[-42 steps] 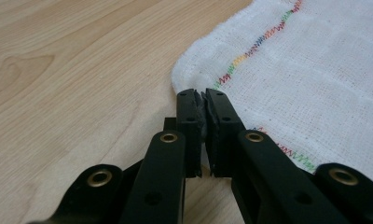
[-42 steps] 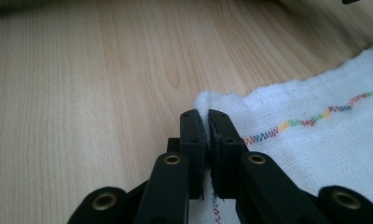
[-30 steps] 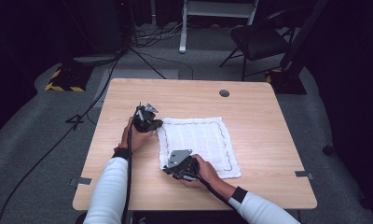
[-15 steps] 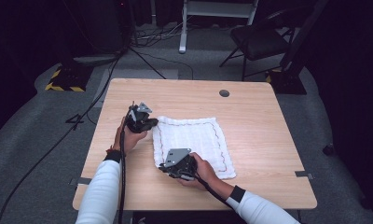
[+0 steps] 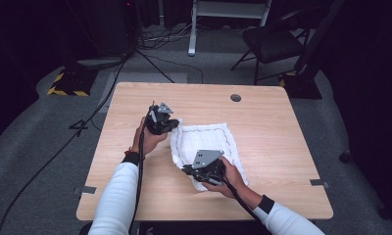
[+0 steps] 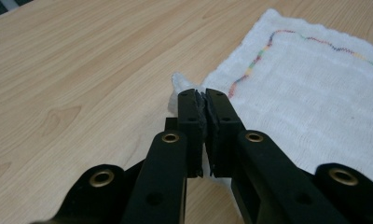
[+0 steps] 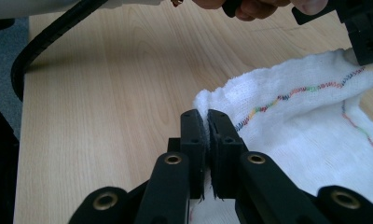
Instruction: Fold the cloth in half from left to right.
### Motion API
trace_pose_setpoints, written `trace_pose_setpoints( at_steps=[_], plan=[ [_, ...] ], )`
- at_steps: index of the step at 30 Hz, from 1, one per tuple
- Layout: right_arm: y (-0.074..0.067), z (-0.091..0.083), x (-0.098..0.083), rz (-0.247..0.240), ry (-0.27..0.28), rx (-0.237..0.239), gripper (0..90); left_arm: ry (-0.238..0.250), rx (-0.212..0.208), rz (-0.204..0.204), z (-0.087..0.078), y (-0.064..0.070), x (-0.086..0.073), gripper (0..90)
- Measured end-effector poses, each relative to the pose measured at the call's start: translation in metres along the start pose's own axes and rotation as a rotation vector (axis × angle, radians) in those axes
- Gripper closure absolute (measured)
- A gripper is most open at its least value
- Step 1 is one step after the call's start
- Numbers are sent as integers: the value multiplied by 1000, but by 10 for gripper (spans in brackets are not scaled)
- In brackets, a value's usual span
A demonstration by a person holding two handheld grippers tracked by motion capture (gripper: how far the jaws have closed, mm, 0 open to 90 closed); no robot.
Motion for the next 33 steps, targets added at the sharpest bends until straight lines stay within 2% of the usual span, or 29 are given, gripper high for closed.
trace_pose_setpoints(
  at_steps=[8, 10, 24, 33],
  plan=[
    [6, -26, -14, 23, 16, -31, 858, 10, -15, 37, 9, 18, 18, 856],
    [7, -33, -20, 31, 18, -37, 858, 18, -22, 31, 11, 21, 21, 856],
    [14, -75, -49, 89, 39, -90, 858, 42, -52, 62, 27, 50, 43, 856],
    [19, -95, -70, 128, 37, -122, 858, 32, -75, 83, 45, 70, 54, 856]
  ],
)
Point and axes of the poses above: each handheld gripper's, and its own axes: z roughly forward along the jaws, x roughly out of its top, y roughly to its right, the point moved 4 cm from there along z, roughly forward along the jaws, and after that the axes turned 10 degrees about x, right-handed, at the moved point
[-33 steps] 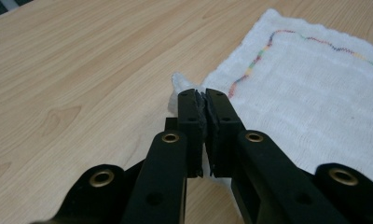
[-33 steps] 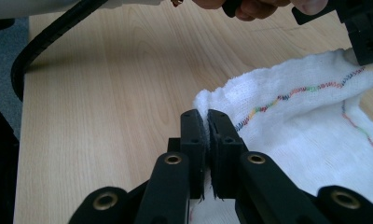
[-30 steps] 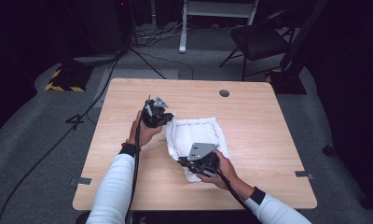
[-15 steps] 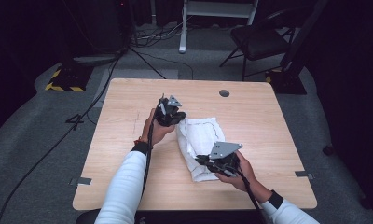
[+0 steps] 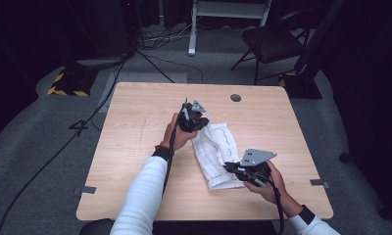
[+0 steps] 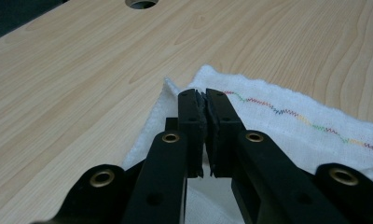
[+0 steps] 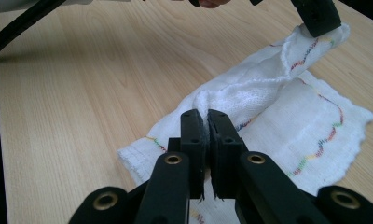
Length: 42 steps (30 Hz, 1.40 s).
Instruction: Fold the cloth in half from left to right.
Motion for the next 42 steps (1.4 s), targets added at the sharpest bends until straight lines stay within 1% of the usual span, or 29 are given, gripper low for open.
trace_pose_setpoints(
  at_steps=[4, 9, 13, 15, 19, 20, 22, 25, 27, 29, 30, 31, 32, 33, 34, 35, 36, 37, 38, 39, 41, 42],
  plan=[
    [2, -6, -6, 12, -6, -7, 858, -2, -2, 12, 8, 6, 4, 856],
    [5, -12, -14, 33, -12, -23, 858, 2, -6, 7, 17, 11, 12, 856],
    [8, -16, -22, 42, -24, -36, 858, 3, -10, 15, 27, 19, 17, 855],
    [9, -18, -25, 51, -29, -37, 857, -5, -9, 20, 31, 22, 18, 855],
    [13, -21, -34, 75, -40, -45, 857, -24, -11, 12, 44, 29, 19, 855],
    [14, -22, -36, 79, -44, -48, 856, -31, -8, 17, 48, 31, 19, 854],
    [15, -23, -41, 82, -55, -60, 856, -30, -9, 16, 53, 34, 20, 853],
    [17, -24, -47, 99, -61, -61, 854, -35, -12, 13, 60, 41, 20, 851],
    [18, -25, -51, 115, -63, -61, 848, -37, -4, 12, 63, 43, 20, 837],
    [18, -25, -56, 129, -76, -57, 824, -40, -8, 4, 64, 44, 19, 809],
    [18, -25, -58, 135, -80, -58, 778, -41, -5, 4, 64, 44, 18, 775],
    [19, -25, -60, 137, -83, -71, 730, -42, 3, 2, 63, 43, 18, 721],
    [19, -26, -61, 140, -86, -78, 727, -46, 4, -4, 60, 43, 18, 692],
    [19, -27, -62, 141, -88, -83, 712, -40, 5, -11, 57, 42, 18, 646],
    [20, -28, -63, 141, -84, -93, 678, -34, 16, -13, 52, 42, 18, 596],
    [21, -31, -64, 144, -80, -109, 634, -26, 16, -10, 45, 41, 18, 528],
    [23, -33, -64, 155, -70, -121, 607, -22, 17, -11, 39, 42, 17, 458],
    [24, -35, -64, 159, -63, -125, 593, -15, 25, -5, 30, 41, 15, 412],
    [26, -38, -65, 168, -53, -134, 562, -10, 19, -6, 24, 41, 14, 353],
    [27, -40, -65, 173, -47, -134, 540, -1, 6, -4, 16, 41, 11, 328],
    [31, -45, -64, 174, -28, -137, 499, -3, 20, 6, -1, 42, 4, 278],
    [33, -46, -63, 177, -18, -132, 480, 0, 18, 18, -7, 43, 2, 258]
  ],
)
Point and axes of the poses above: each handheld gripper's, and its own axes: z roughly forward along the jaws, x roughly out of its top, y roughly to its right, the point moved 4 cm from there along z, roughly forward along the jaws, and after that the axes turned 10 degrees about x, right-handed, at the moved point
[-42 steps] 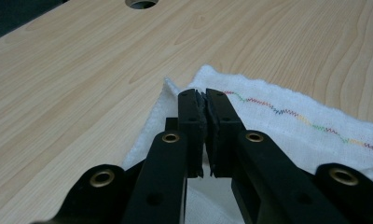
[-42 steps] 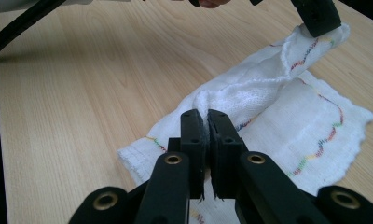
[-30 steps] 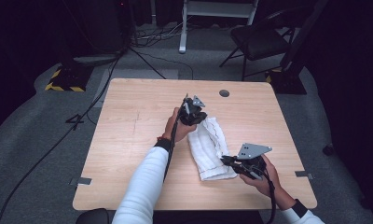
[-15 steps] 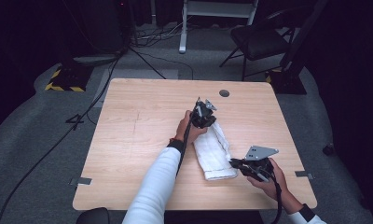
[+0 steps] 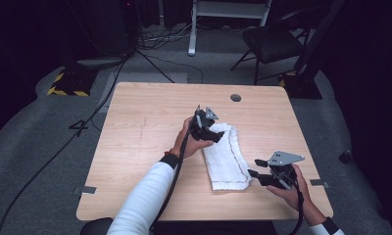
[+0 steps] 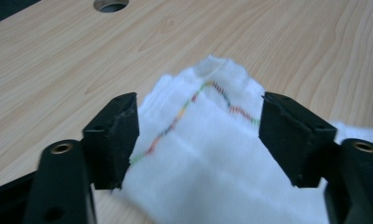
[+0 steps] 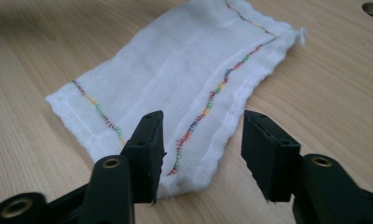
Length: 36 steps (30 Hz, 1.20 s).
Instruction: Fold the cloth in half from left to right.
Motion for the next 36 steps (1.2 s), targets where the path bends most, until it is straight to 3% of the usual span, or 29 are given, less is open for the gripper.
trace_pose_setpoints(
  at_steps=[3, 6, 9, 13, 16, 17, 22, 27, 36],
  plan=[
    [3, 1, 2, -26, -6, 14, 453, 16, -30, 40, -21, 11, -14, 236],
    [6, 7, 0, -47, -41, 23, 441, 7, -95, 44, -33, 29, -32, 214],
    [8, 16, -8, -50, -82, 43, 441, -25, -125, 114, -35, 55, -49, 220],
    [7, 24, -16, -55, -127, 56, 446, -52, -146, 192, -37, 78, -64, 237],
    [4, 29, -18, -65, -150, 61, 451, -68, -166, 206, -38, 87, -70, 248],
    [3, 31, -19, -61, -153, 73, 455, -80, -169, 219, -37, 89, -73, 253],
    [-3, 38, -25, -62, -178, 93, 481, -118, -178, 211, -35, 89, -89, 264],
    [-8, 39, -26, -52, -170, 115, 506, -113, -181, 193, -40, 87, -96, 272],
    [-31, 45, -23, -89, -182, 145, 494, -106, -186, 179, -60, 87, -115, 277]
  ],
)
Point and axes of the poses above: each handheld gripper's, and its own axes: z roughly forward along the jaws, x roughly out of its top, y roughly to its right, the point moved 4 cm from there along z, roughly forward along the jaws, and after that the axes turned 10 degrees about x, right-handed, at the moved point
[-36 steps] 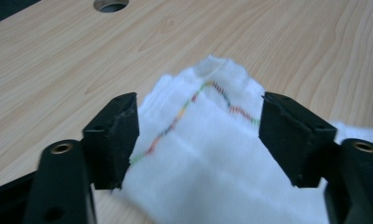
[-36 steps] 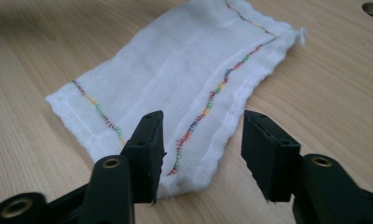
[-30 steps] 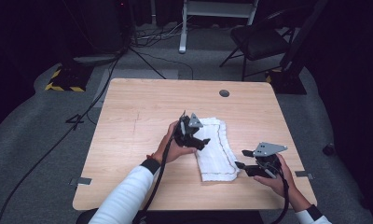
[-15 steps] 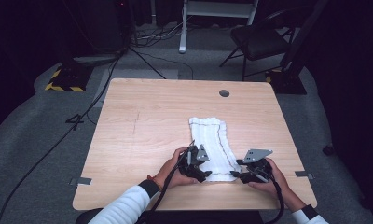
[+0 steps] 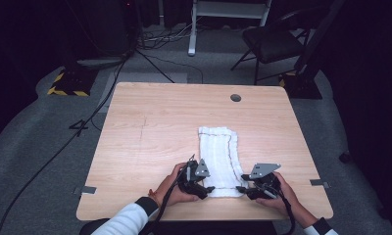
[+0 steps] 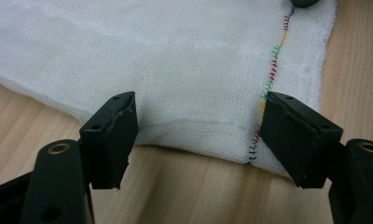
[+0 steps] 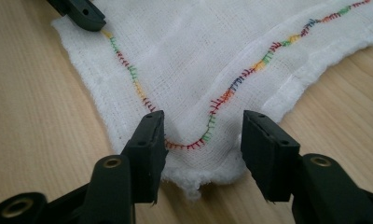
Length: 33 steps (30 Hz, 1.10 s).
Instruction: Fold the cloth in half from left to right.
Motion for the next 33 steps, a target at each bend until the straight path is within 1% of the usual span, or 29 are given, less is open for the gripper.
trace_pose_setpoints(
  at_steps=[3, 4, 5, 6, 8, 9, 10, 11, 12, 14, 15, 16, 17, 18, 19, 20, 21, 23, 24, 25, 27, 28, 29, 30, 31, 32, 33],
  plan=[
    [-6, 2, 3, -16, -7, 6, 460, -9, 3, -1, -8, 2, -6, 273],
    [-8, 3, 5, -22, -6, 15, 456, -5, 6, 1, -10, 2, -7, 269],
    [-9, 2, 6, -26, -6, 15, 450, -6, 3, -5, -14, 2, -8, 258],
    [-9, 1, 7, -34, 0, 11, 444, 4, 3, -10, -18, 1, -8, 237],
    [-6, -4, 10, -24, 28, 13, 434, 24, 5, -17, -25, -1, -8, 237],
    [-5, -6, 11, -19, 41, 11, 431, 40, 8, -28, -29, -4, -7, 237],
    [-1, -9, 13, -14, 50, -3, 425, 46, 15, -30, -31, -6, -7, 235],
    [2, -11, 15, -12, 56, -16, 424, 52, 32, -37, -33, -12, -5, 234],
    [7, -15, 18, -8, 73, -27, 424, 57, 44, -51, -34, -15, -4, 234],
    [15, -20, 22, 10, 96, -42, 424, 60, 67, -67, -33, -26, -1, 234],
    [20, -22, 25, 11, 103, -56, 426, 55, 84, -74, -32, -34, 0, 234],
    [27, -23, 28, 12, 109, -69, 426, 55, 95, -79, -31, -39, 2, 234],
    [32, -24, 31, 12, 112, -81, 429, 58, 103, -87, -29, -44, 5, 233],
    [39, -25, 34, 21, 123, -90, 432, 57, 94, -106, -26, -51, 8, 232],
    [48, -25, 38, 41, 130, -88, 432, 55, 98, -111, -24, -55, 11, 227],
    [53, -24, 40, 48, 131, -94, 433, 51, 105, -118, -20, -62, 15, 225],
    [62, -22, 44, 49, 131, -112, 435, 53, 109, -122, -17, -67, 19, 225],
    [73, -19, 51, 55, 126, -121, 435, 50, 122, -126, -11, -76, 25, 223],
    [79, -16, 55, 54, 117, -126, 434, 53, 117, -143, -7, -82, 29, 222],
    [86, -12, 59, 46, 109, -144, 435, 56, 120, -147, -4, -85, 32, 220],
    [96, -5, 66, 56, 110, -132, 438, 46, 138, -153, 4, -97, 39, 216],
    [102, -1, 71, 52, 108, -134, 440, 46, 140, -162, 7, -100, 41, 217],
    [105, 2, 74, 49, 100, -139, 441, 42, 150, -174, 13, -107, 44, 217],
    [111, 7, 79, 48, 90, -147, 442, 41, 158, -184, 16, -111, 46, 220],
    [115, 10, 81, 44, 83, -151, 445, 38, 151, -199, 20, -115, 48, 221],
    [120, 15, 84, 46, 77, -154, 446, 29, 160, -201, 26, -120, 51, 218],
    [127, 21, 86, 75, 76, -135, 445, 16, 177, -198, 31, -123, 52, 221]
  ],
)
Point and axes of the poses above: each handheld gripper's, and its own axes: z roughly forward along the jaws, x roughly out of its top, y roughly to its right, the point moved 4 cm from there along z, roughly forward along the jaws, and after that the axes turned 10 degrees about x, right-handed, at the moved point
